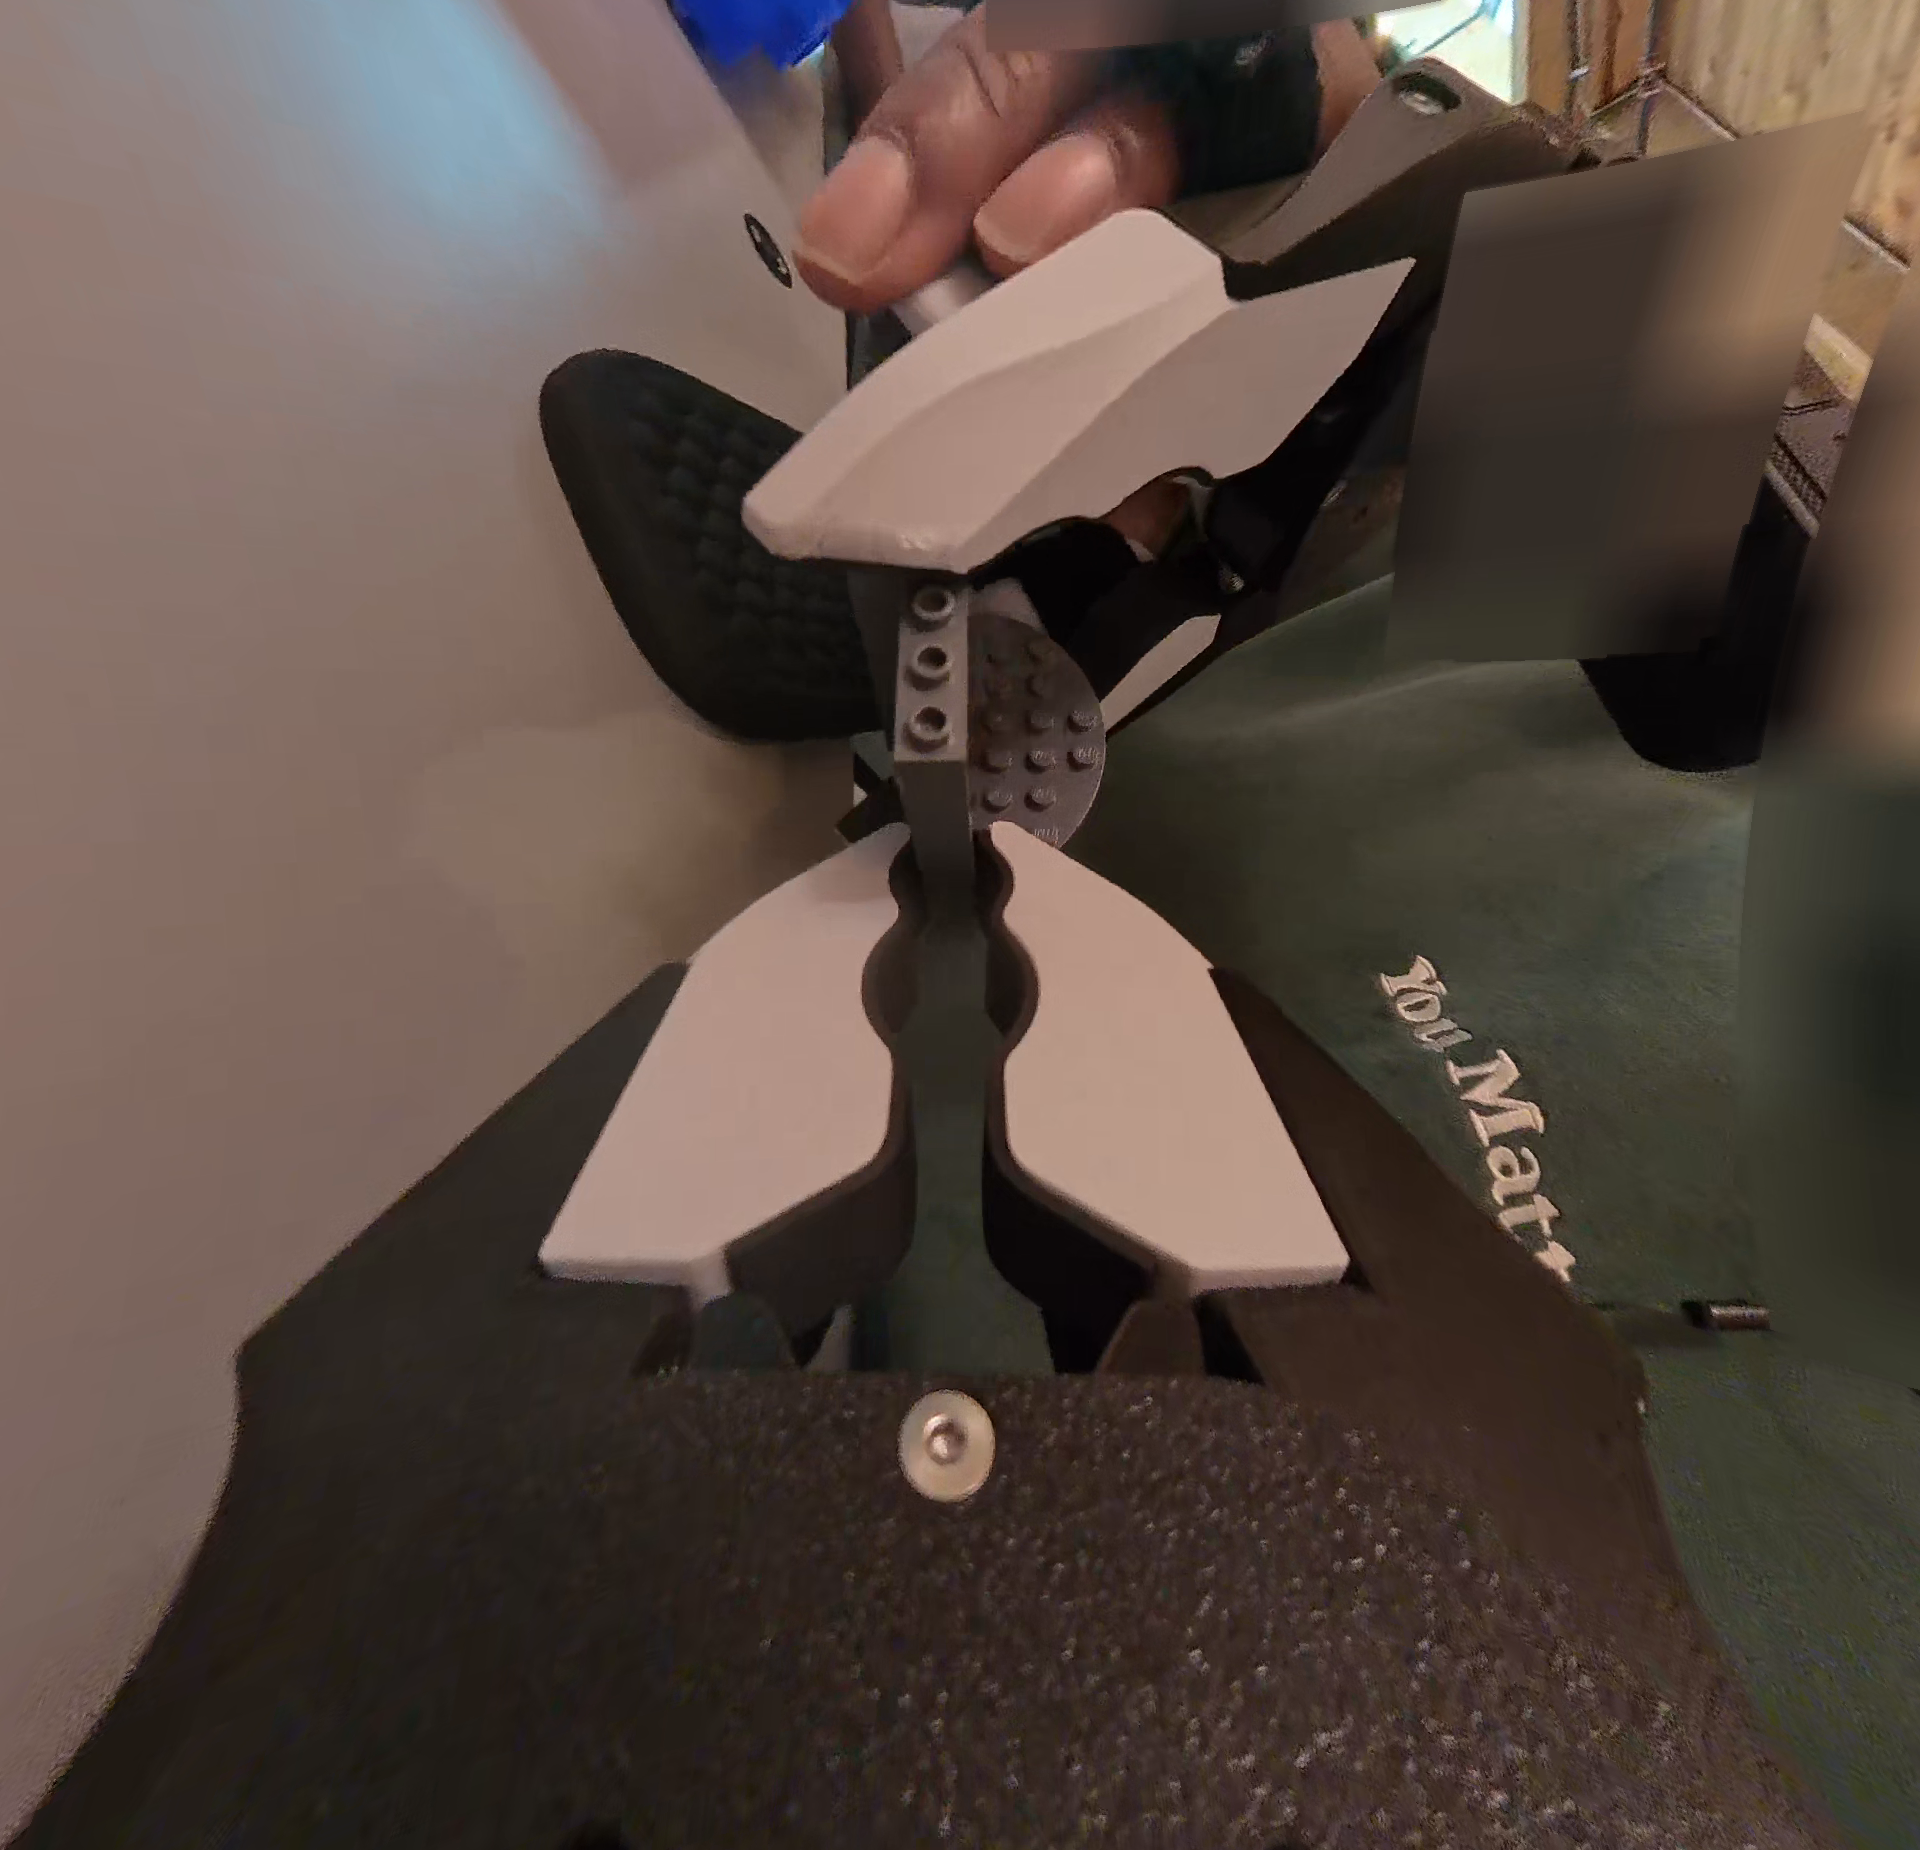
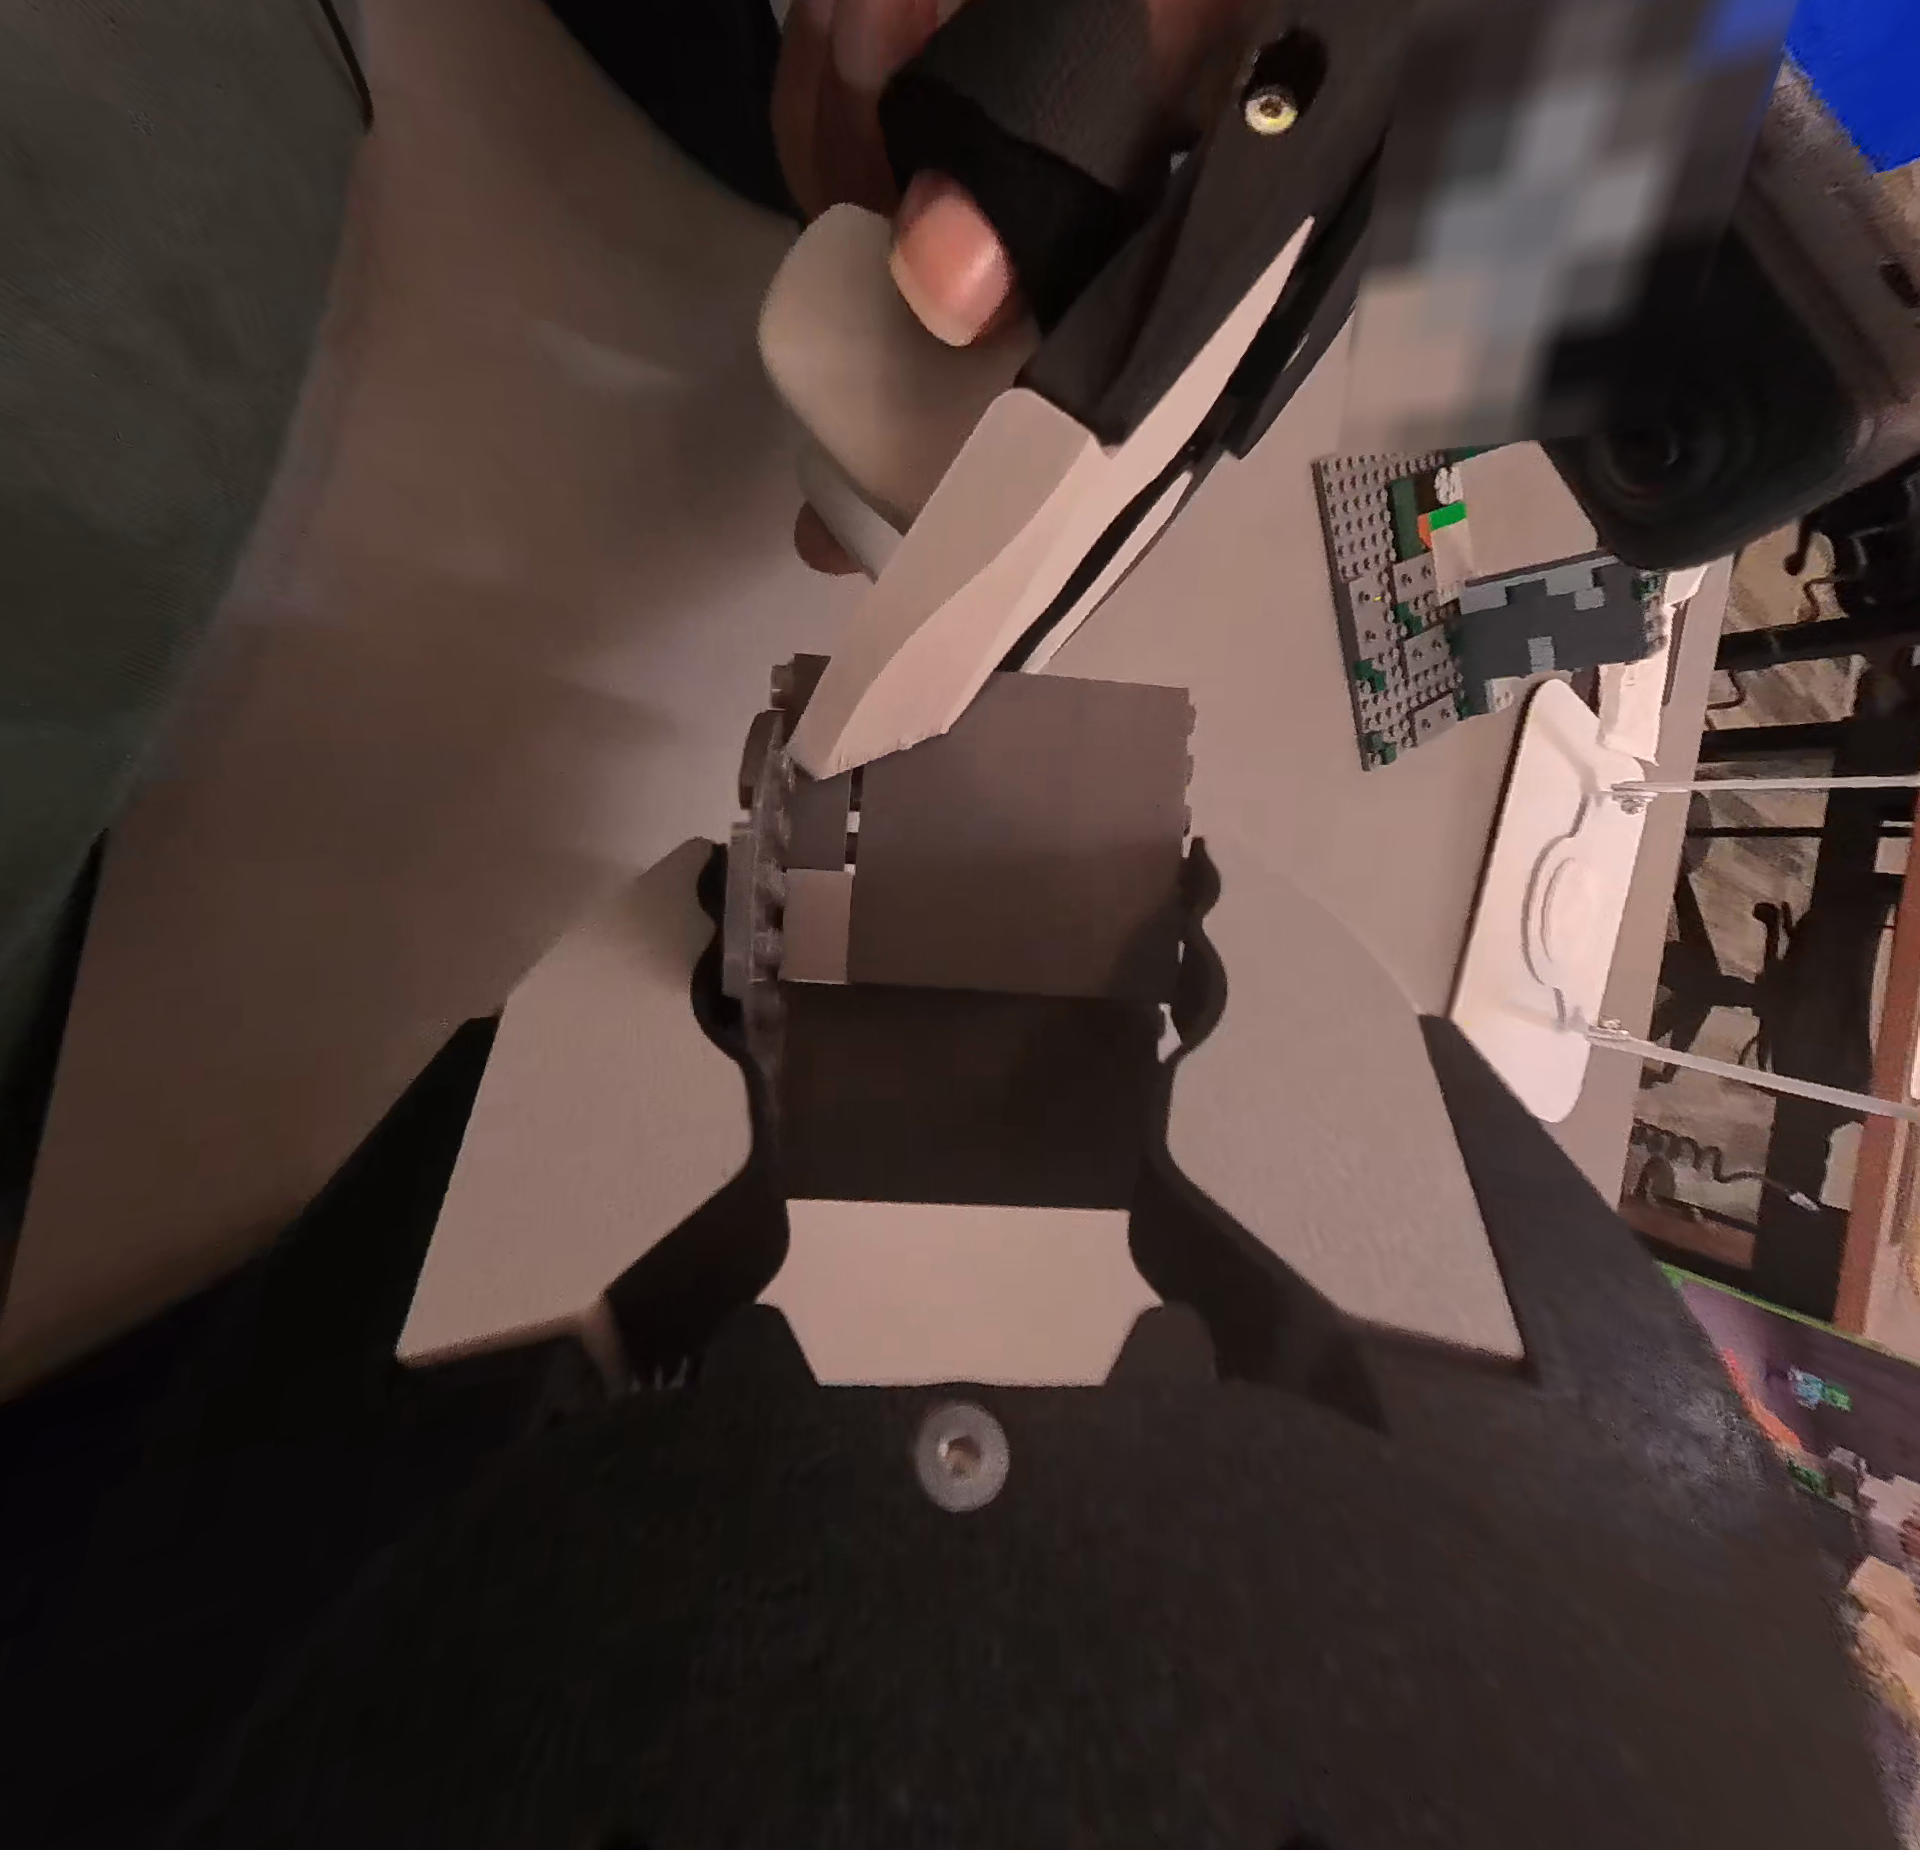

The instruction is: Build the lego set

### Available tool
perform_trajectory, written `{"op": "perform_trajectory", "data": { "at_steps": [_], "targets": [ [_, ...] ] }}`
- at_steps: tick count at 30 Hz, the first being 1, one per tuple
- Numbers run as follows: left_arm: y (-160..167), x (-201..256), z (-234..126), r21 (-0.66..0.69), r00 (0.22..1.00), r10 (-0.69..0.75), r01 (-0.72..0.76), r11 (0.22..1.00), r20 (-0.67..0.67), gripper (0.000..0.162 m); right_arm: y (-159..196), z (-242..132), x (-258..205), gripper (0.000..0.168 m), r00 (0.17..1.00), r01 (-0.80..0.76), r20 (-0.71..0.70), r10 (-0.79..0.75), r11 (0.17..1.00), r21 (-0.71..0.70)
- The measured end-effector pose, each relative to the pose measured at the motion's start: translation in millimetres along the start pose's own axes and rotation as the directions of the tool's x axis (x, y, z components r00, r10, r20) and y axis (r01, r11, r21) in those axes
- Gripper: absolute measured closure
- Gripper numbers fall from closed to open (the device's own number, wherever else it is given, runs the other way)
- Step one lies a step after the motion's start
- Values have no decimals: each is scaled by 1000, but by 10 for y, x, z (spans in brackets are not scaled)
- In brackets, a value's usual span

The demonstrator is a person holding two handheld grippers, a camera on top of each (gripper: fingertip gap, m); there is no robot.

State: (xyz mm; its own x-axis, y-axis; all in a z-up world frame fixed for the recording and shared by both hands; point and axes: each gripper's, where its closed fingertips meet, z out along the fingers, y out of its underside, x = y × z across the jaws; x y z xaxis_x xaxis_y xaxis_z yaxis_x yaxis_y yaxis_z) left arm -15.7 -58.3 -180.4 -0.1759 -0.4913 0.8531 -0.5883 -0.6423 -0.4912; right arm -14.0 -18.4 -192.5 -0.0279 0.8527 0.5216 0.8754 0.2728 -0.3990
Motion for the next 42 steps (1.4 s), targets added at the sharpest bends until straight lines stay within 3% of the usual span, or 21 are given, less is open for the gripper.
{"op": "perform_trajectory", "data": {
  "at_steps": [13, 20, 26, 29, 33, 38, 42],
  "targets": [
    [11, -53, 15, 10, 1000, -8, 8, 1000, 12, 154, 11, 38, -25, 86, 1000, -15, -16, 15, 999, 52],
    [-56, -72, -36, 53, 1000, 10, -12, 999, 26, 154, 72, -67, 152, 80, 990, -42, -135, 47, 998, 42],
    [-157, 15, -130, 146, 997, 72, -67, 987, -28, 154, 161, -303, 282, 73, 925, -262, -206, 320, 927, 268],
    [-243, 66, -185, 210, 992, 115, -101, 972, -53, 154, 163, -366, 228, 73, 819, -479, -81, 568, 755, 447],
    [-376, 29, -263, 286, 978, 207, -207, 936, 31, 154, 63, -379, 139, 80, 551, -740, 225, 803, 345, 578],
    [-523, -166, -323, 279, 892, 331, -417, 865, 307, 154, 0, -266, 199, 95, 157, -852, 481, 862, -128, 508],
    [-607, -302, -388, 169, 703, 431, -610, 774, 567, 154, 8, -215, 414, 98, 11, -807, 533, 846, -308, 505]
  ]
}}
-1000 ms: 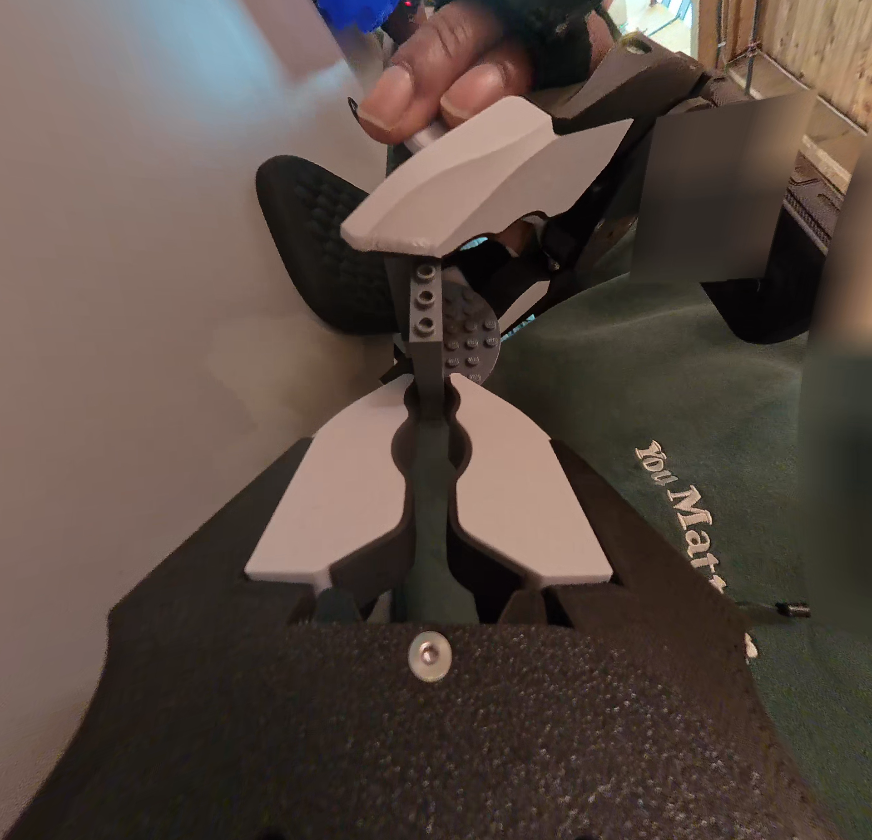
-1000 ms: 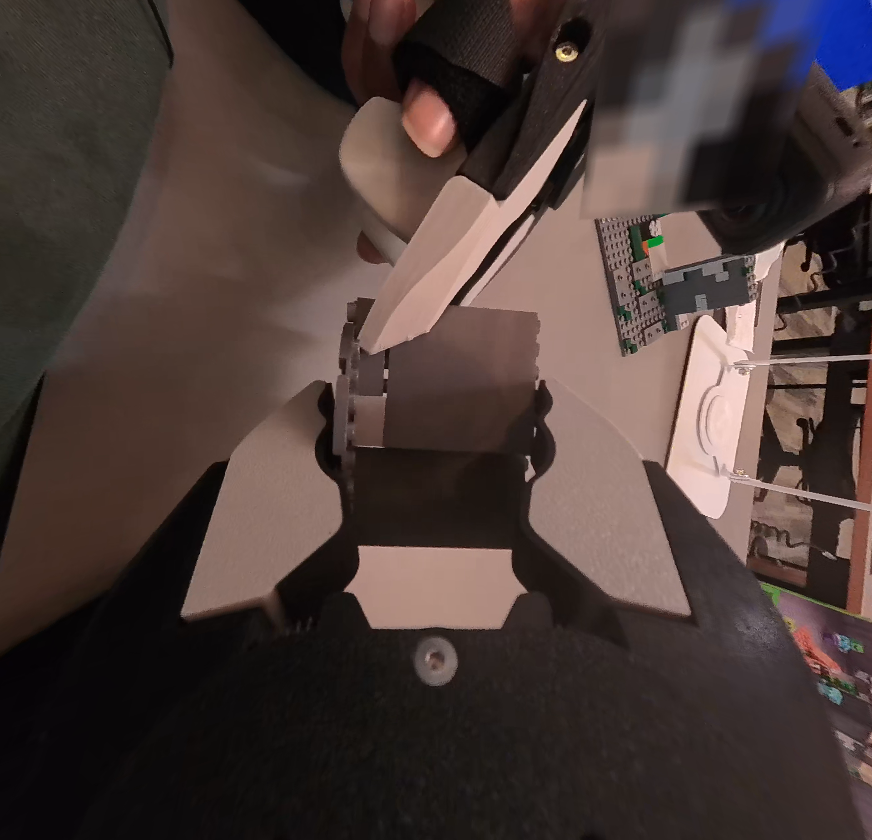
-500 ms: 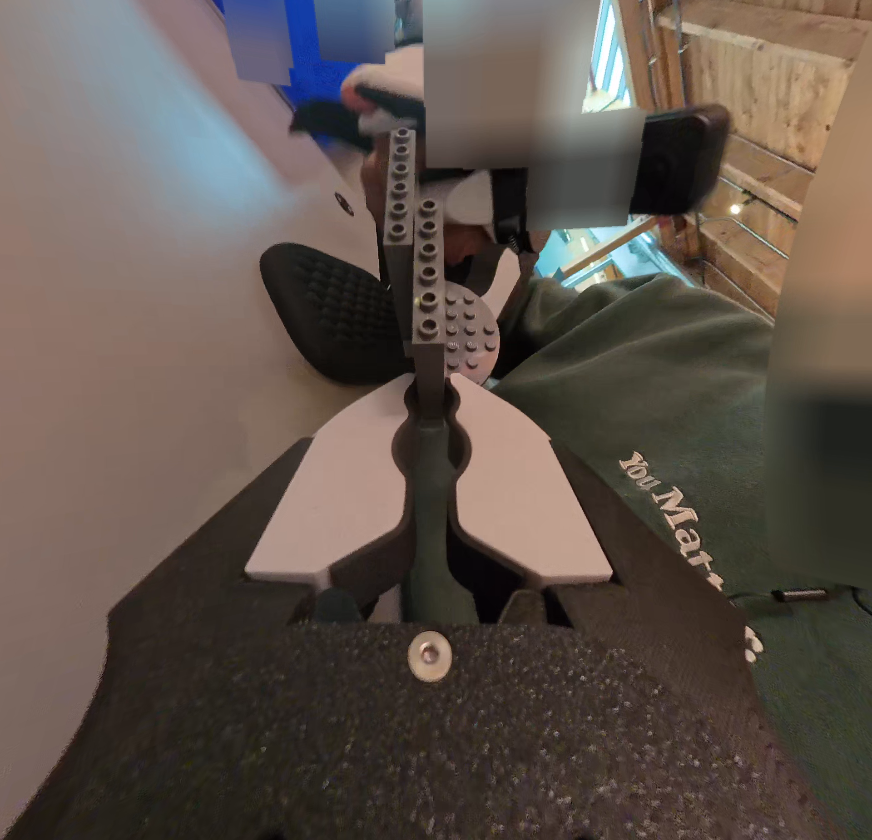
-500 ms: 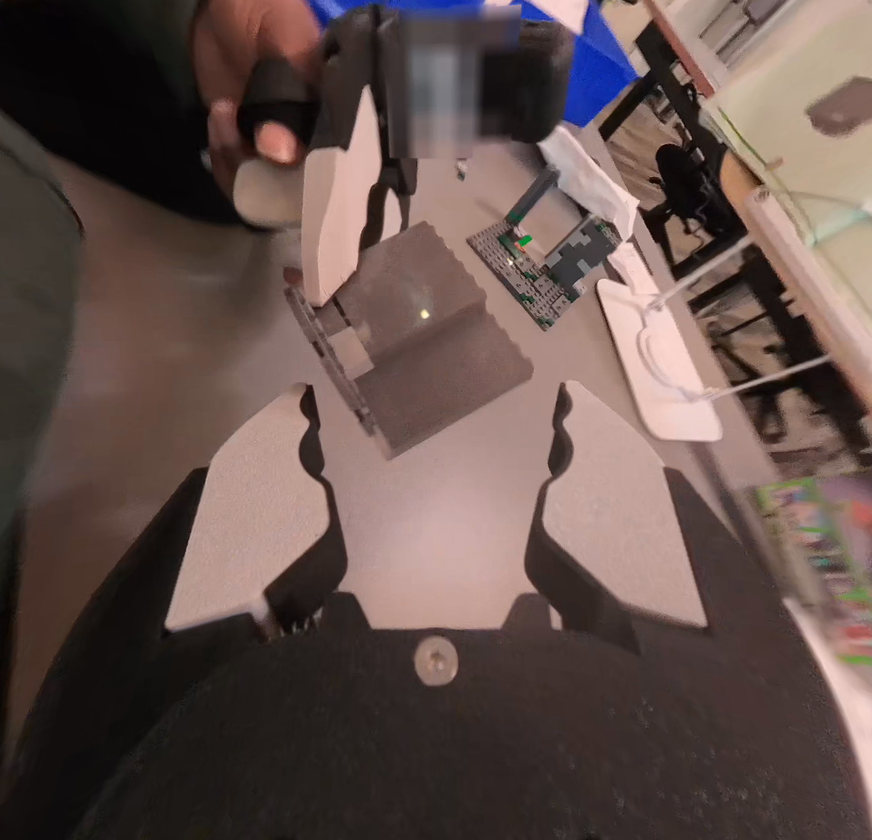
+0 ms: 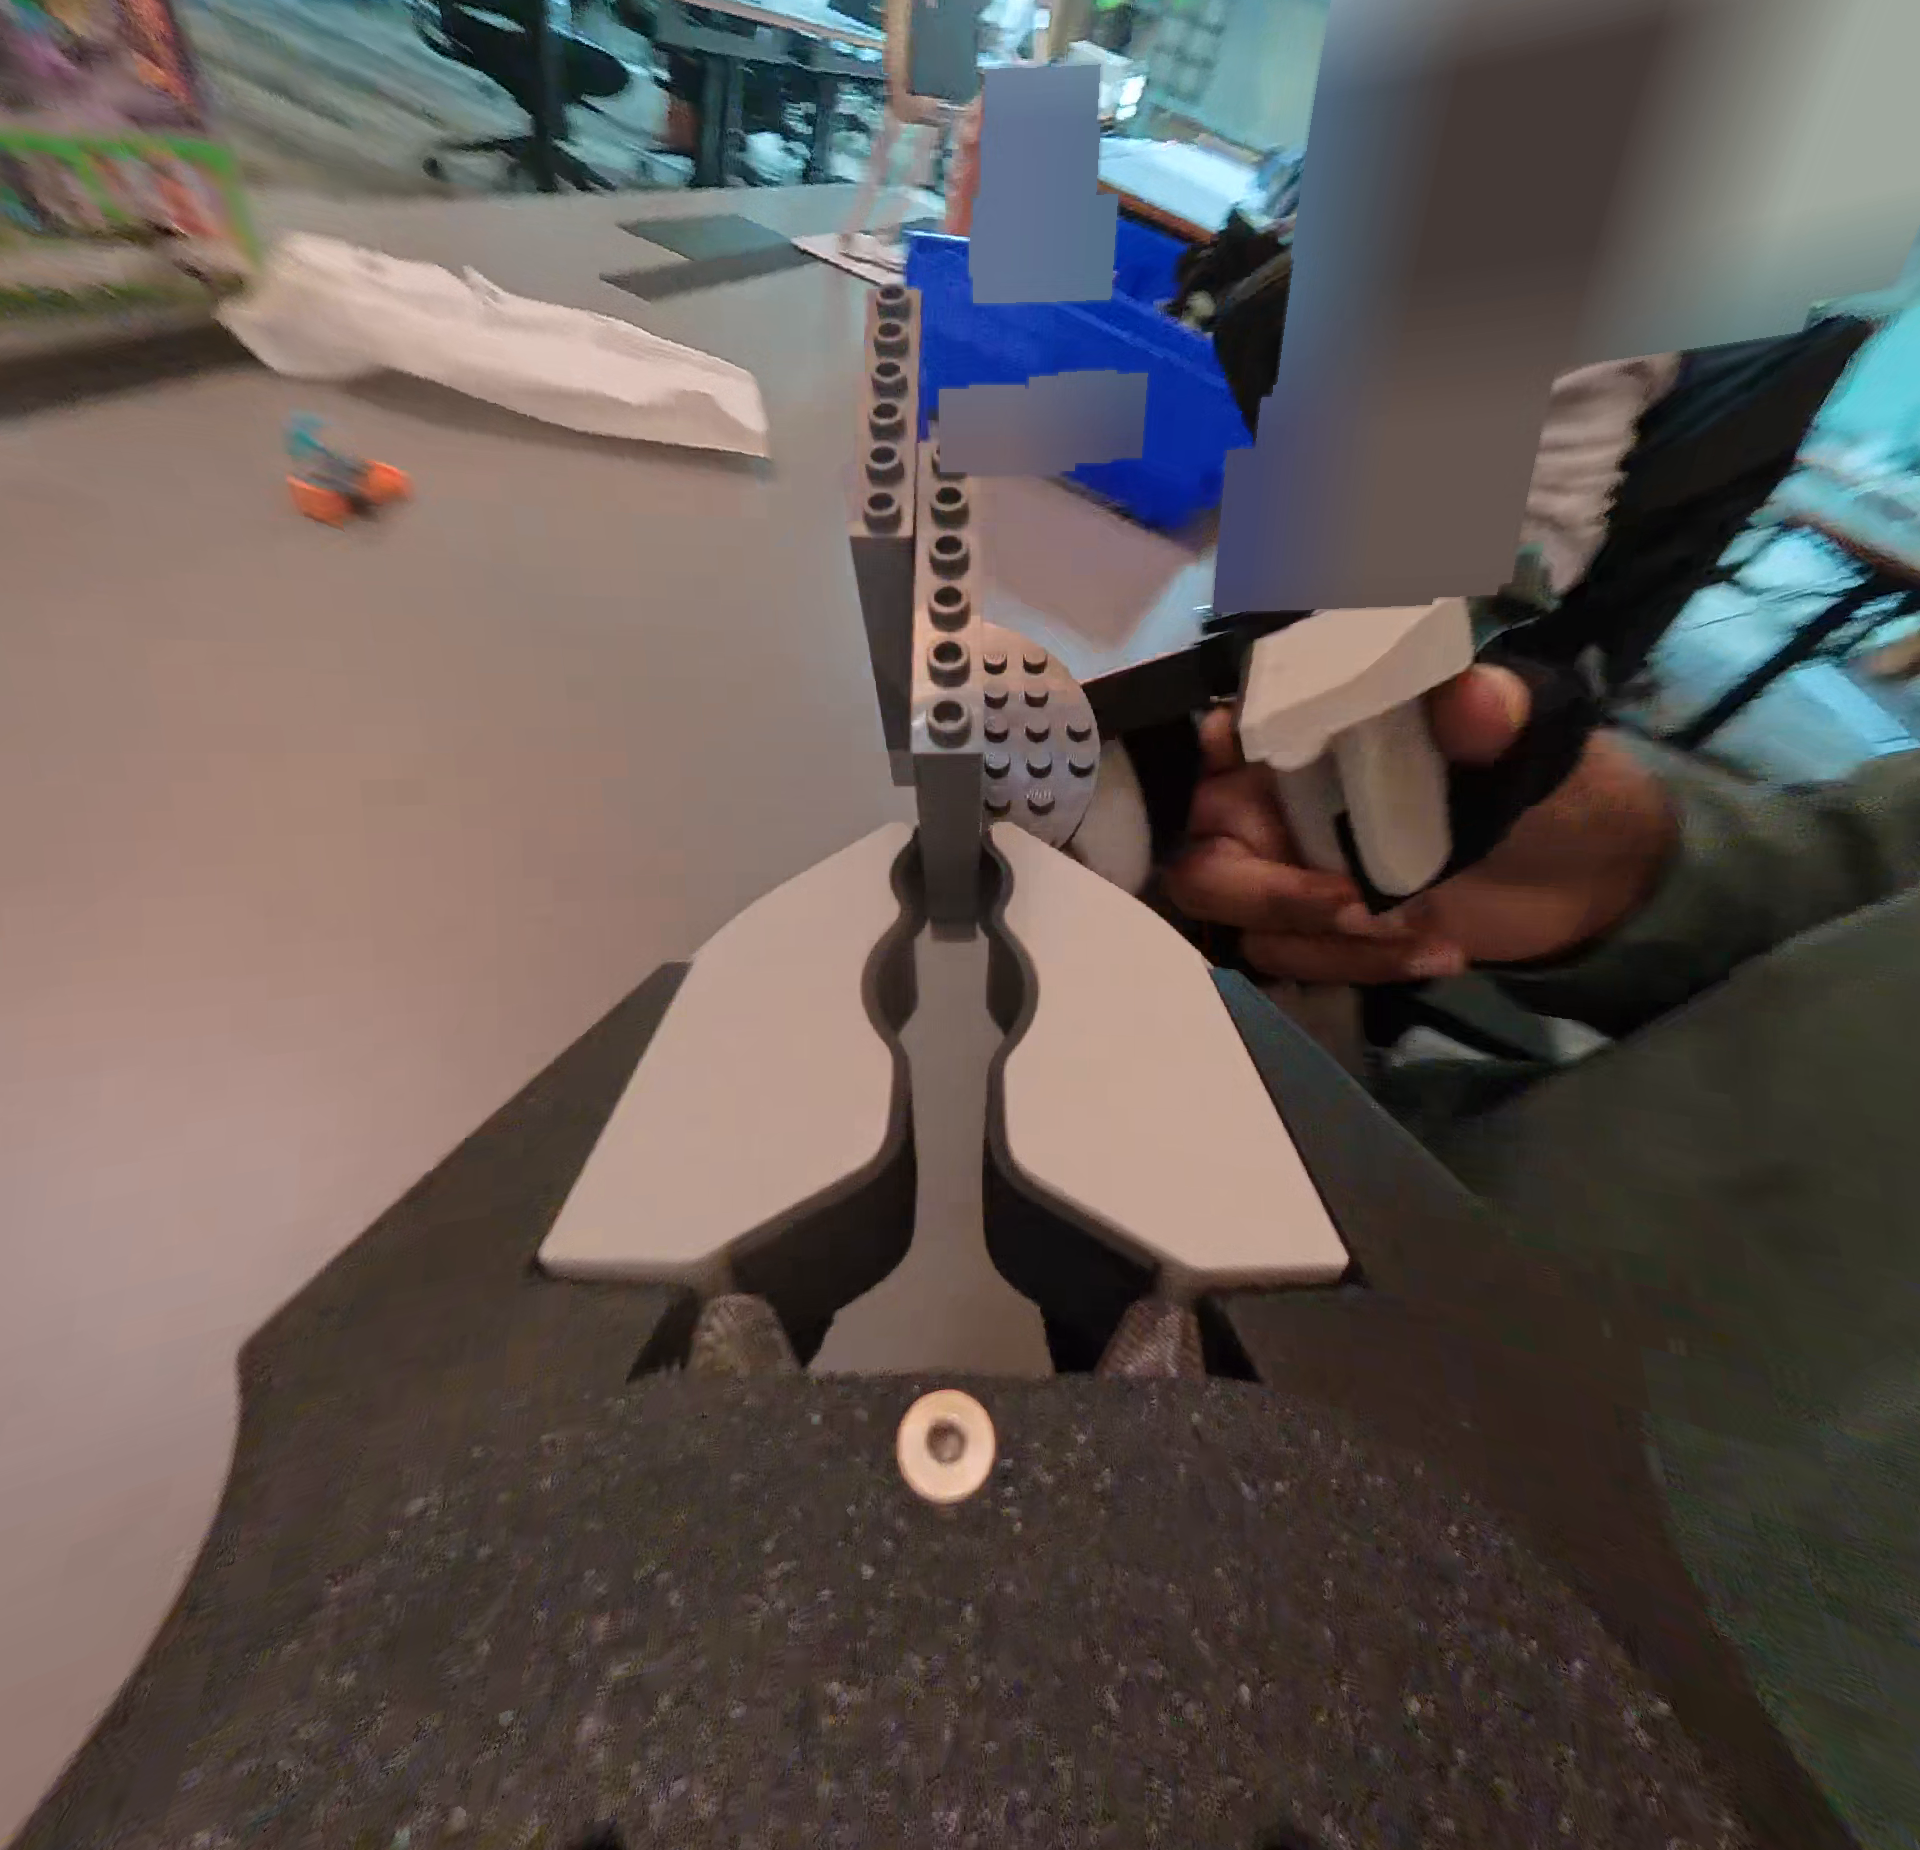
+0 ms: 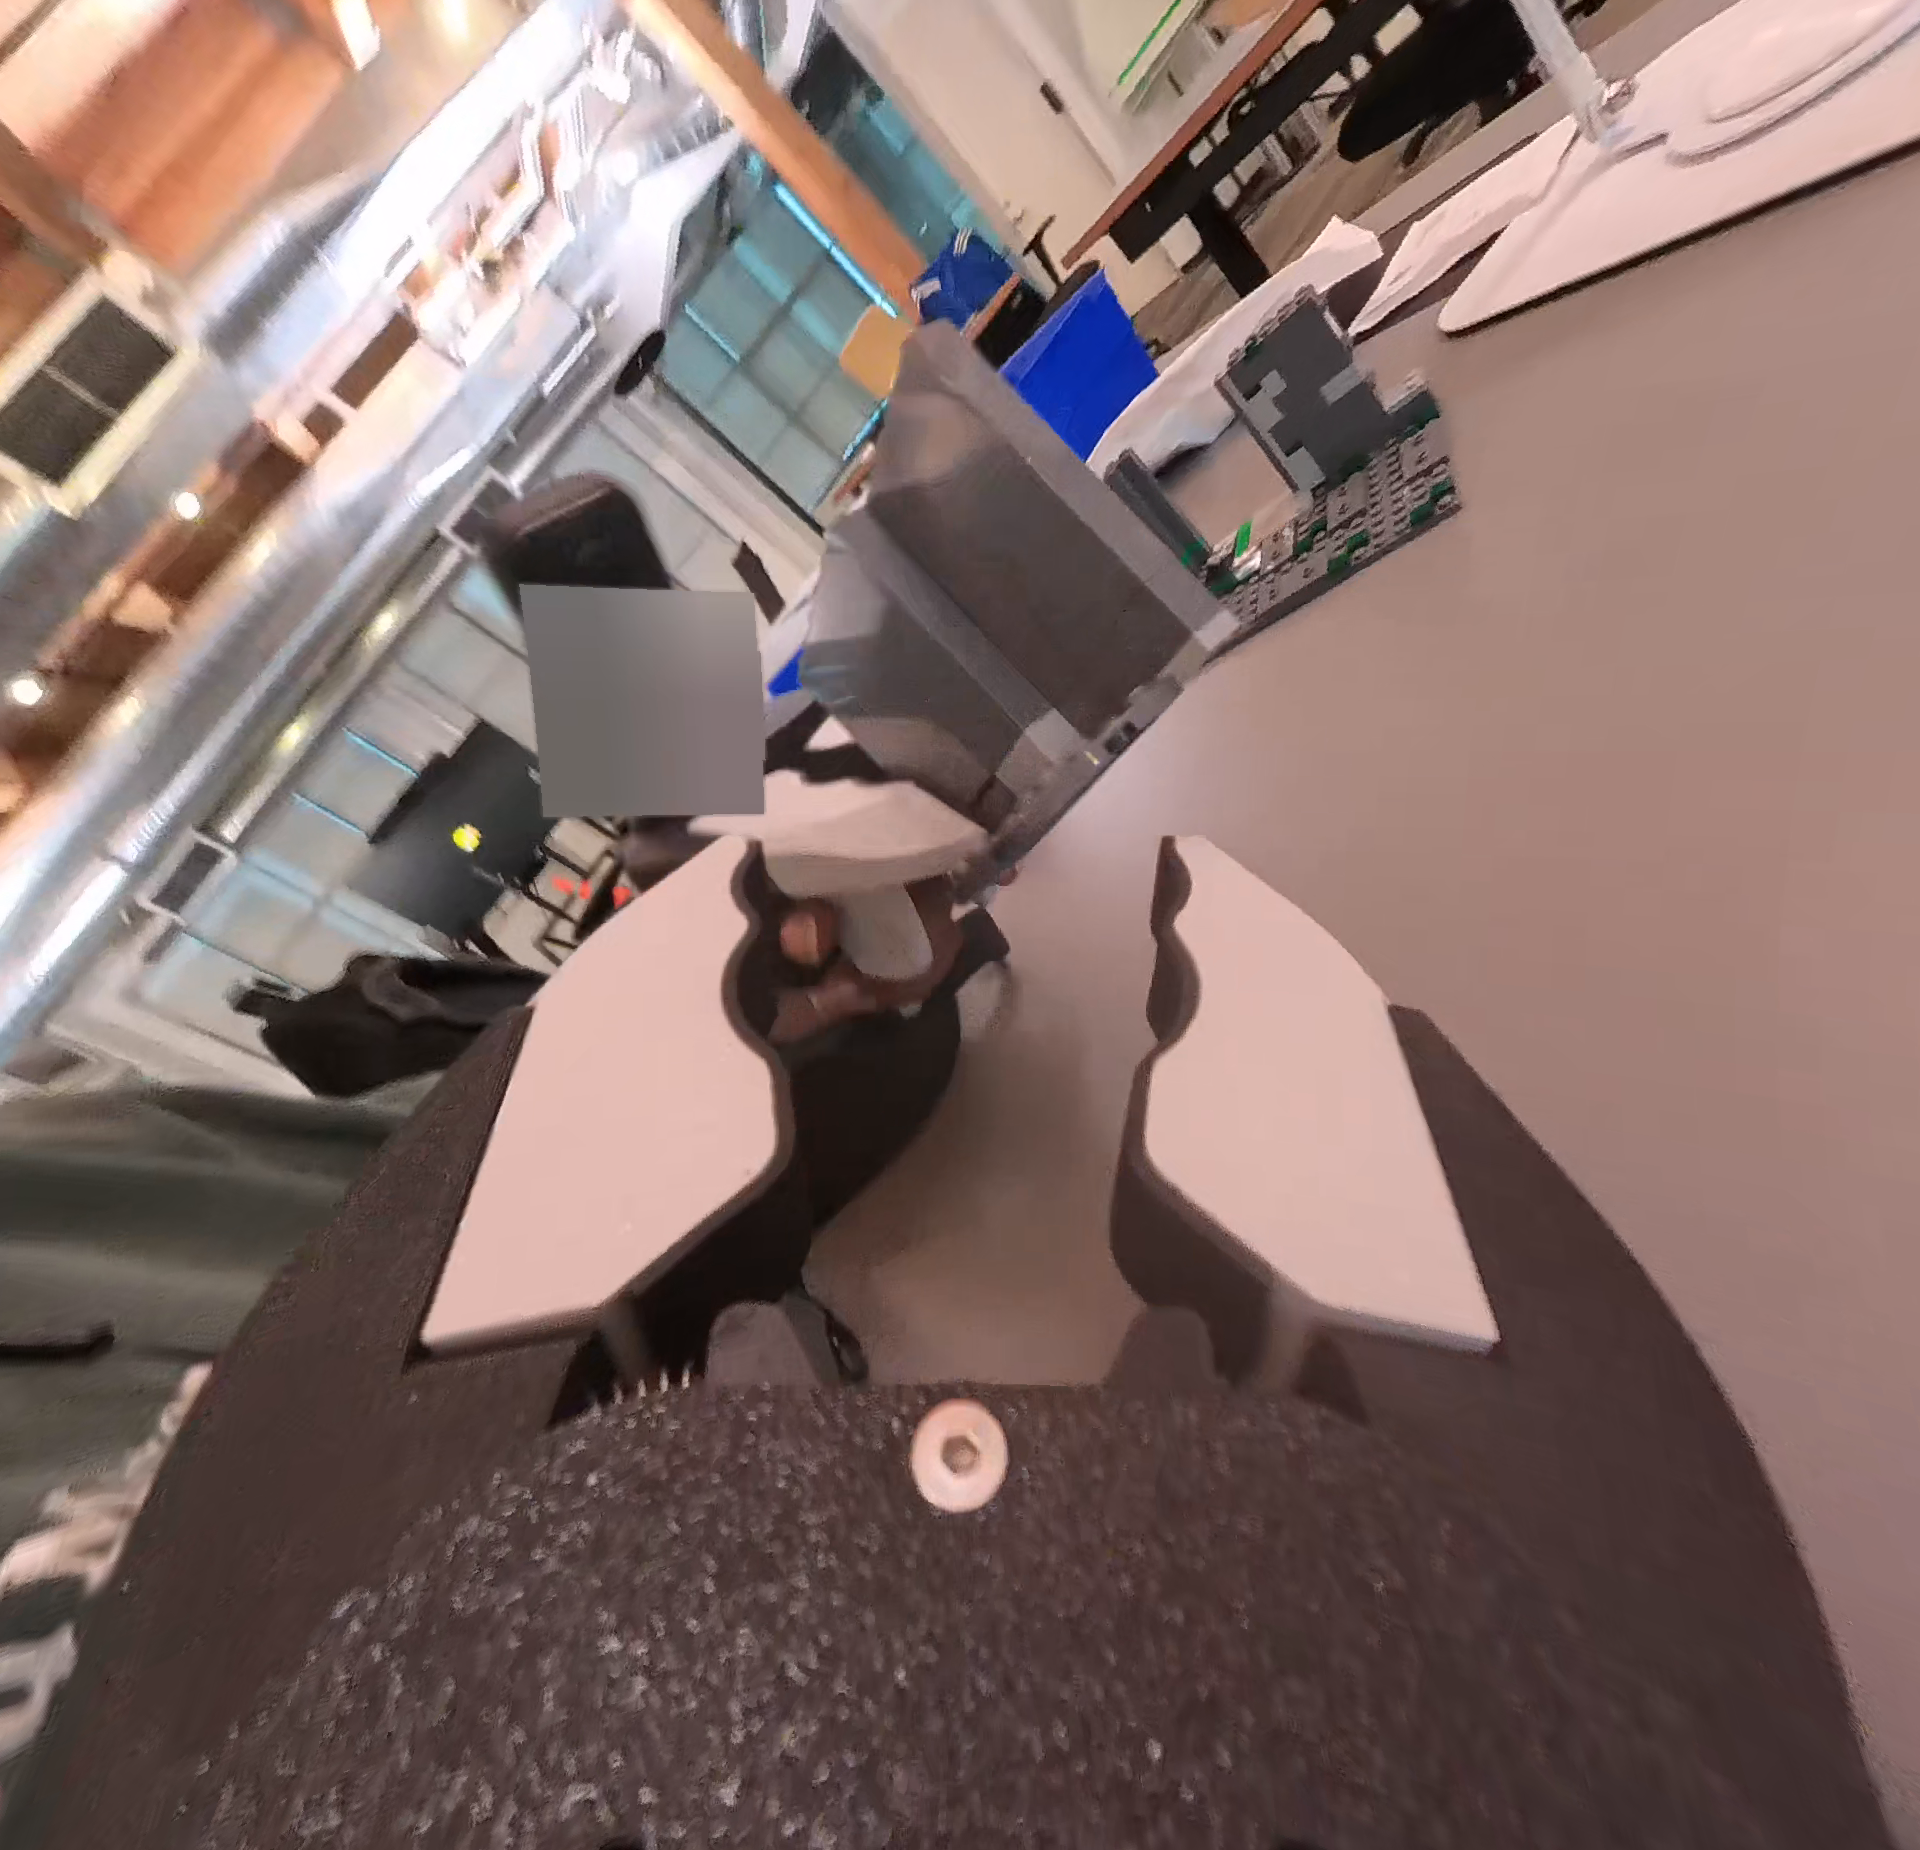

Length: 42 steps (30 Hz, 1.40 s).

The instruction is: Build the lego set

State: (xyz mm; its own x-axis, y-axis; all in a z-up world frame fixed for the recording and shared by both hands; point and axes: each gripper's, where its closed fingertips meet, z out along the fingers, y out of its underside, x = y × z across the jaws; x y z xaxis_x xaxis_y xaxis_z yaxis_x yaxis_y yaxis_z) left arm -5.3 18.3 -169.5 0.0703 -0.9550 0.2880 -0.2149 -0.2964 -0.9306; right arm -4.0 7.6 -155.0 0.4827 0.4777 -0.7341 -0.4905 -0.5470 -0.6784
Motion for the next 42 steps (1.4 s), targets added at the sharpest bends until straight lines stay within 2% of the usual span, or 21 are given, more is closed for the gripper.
{"op": "perform_trajectory", "data": {
  "at_steps": [3, 7, 14, 17, 18, 24, 29, 35, 42],
  "targets": [
    [-20, -105, -3, -14, 976, 149, -149, 989, 156, 154, -52, 164, 37, 92, 997, -74, -17, 74, 996, 49],
    [-56, -192, -17, -48, 898, 302, -303, 952, 321, 154, -92, 367, 69, 78, 993, -109, -41, 114, 989, 100],
    [-96, -302, -78, -137, 753, 455, -447, 884, 476, 154, -205, 539, -20, 67, 992, -124, 12, 123, 982, 142],
    [-126, -308, -91, -181, 680, 526, -513, 839, 510, 154, -229, 556, -6, 70, 990, -144, 24, 142, 979, 143],
    [-141, -307, -95, -196, 656, 547, -532, 824, 520, 154, -240, 554, 0, 76, 990, -143, 34, 139, 979, 148],
    [-198, -321, -106, -300, 541, 642, -589, 750, 544, 153, -278, 502, -104, 92, 983, -119, 162, 88, 975, 187],
    [-270, -289, -103, -376, 430, 721, -643, 667, 543, 153, -327, 456, -156, 93, 965, -137, 248, 81, 966, 219],
    [-356, -195, -135, -357, 403, 741, -687, 633, 537, 149, -350, 392, -242, 93, 929, -176, 358, 93, 962, 207],
    [-369, -137, -221, -309, 444, 738, -705, 638, 508, 140, -355, 295, -318, 92, 877, -219, 461, 136, 967, 132]
  ]
}}
